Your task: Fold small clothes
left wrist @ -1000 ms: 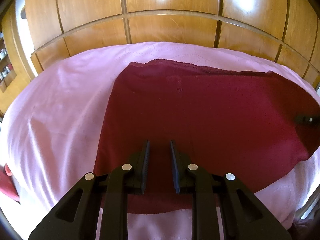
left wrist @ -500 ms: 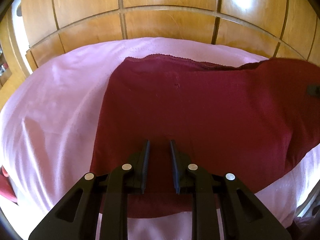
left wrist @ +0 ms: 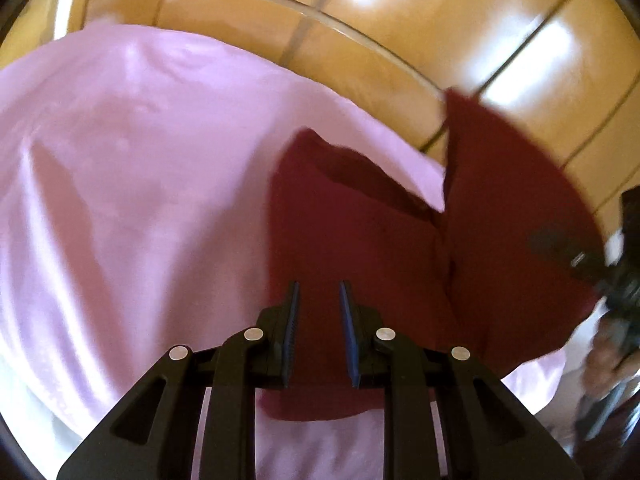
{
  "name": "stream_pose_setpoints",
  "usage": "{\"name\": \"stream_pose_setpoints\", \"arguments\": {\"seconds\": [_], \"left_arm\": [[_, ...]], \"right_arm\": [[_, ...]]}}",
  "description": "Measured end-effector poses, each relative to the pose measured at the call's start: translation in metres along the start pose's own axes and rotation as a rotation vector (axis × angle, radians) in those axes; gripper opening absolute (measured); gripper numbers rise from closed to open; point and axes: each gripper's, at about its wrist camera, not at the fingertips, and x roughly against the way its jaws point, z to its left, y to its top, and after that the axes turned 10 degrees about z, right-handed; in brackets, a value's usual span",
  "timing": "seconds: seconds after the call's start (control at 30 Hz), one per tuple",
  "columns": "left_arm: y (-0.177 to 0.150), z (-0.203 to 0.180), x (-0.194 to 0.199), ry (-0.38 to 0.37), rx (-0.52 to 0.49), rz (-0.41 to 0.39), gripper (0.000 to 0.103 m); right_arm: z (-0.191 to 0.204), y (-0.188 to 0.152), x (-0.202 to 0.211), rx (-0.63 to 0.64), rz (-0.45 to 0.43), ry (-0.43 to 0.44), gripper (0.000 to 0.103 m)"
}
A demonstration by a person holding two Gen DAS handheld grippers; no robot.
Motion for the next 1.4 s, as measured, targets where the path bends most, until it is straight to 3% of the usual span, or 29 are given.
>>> {"name": "stream_pose_setpoints", "arguments": {"seconds": [0.1,0.17,0.2,0.23,0.27,0.3,0.43,0.53,0.6,0.7,0.93,1.0,1.07,1.13,1.27,1.33,1.4], "left_arm": [[0.003,0.018,0.014,-0.025,0.053,-0.03,0.019],[0.004,0.027,0.022,-0.057,0.09,-0.043,0.019],[0.005,0.029,0.024,-0.07,0.098,-0.047,0.019],[0.004,0.031,0.026,-0.077,0.102,-0.049,0.019],[0.004,0.03,0.026,-0.082,0.103,-0.048,0.019],[0.005,0.031,0.027,-0.093,0.104,-0.044,0.019],[0.012,0.026,0.025,-0.145,0.097,-0.026,0.019],[0.013,0.016,0.027,-0.221,0.085,0.001,0.019],[0.012,0.004,0.03,-0.257,0.07,-0.001,0.057],[0.015,-0.012,0.027,-0.306,0.044,0.029,0.069],[0.019,-0.042,-0.028,-0.214,-0.024,0.208,0.067],[0.016,-0.047,-0.038,-0.146,-0.064,0.228,0.021],[0.011,-0.047,-0.037,-0.089,-0.085,0.195,0.014],[0.003,-0.044,-0.024,-0.039,-0.112,0.134,0.012],[-0.013,-0.023,-0.024,0.092,-0.111,0.102,0.012],[-0.013,-0.019,-0.034,0.121,-0.099,0.1,0.016],[-0.01,-0.023,-0.026,0.127,-0.073,0.074,0.03]], "right_arm": [[0.024,0.0,-0.042,0.063,0.074,-0.03,0.027],[0.032,-0.004,-0.055,0.099,0.094,0.013,0.032],[0.036,-0.008,-0.059,0.112,0.096,0.072,0.045],[0.036,-0.011,-0.056,0.116,0.094,0.123,0.069],[0.034,-0.013,-0.052,0.111,0.084,0.194,0.077],[0.032,-0.017,-0.043,0.107,0.056,0.236,0.077],[0.008,-0.041,-0.006,0.081,-0.01,0.26,0.077],[-0.011,-0.07,0.015,0.072,-0.033,0.183,0.074],[-0.024,-0.089,0.018,0.057,-0.025,0.114,0.072],[-0.04,-0.107,0.012,0.018,-0.005,0.044,0.072],[-0.044,-0.107,-0.004,0.009,-0.02,0.017,0.07],[-0.038,-0.102,-0.011,0.04,-0.02,-0.011,0.07],[-0.032,-0.105,-0.012,0.066,-0.019,-0.017,0.07],[-0.025,-0.105,-0.015,0.085,-0.019,0.002,0.071],[-0.009,-0.109,-0.041,0.128,0.017,-0.019,0.071],[-0.002,-0.11,-0.051,0.155,0.024,-0.068,0.075],[0.001,-0.107,-0.051,0.161,0.028,-0.088,0.079]]}}
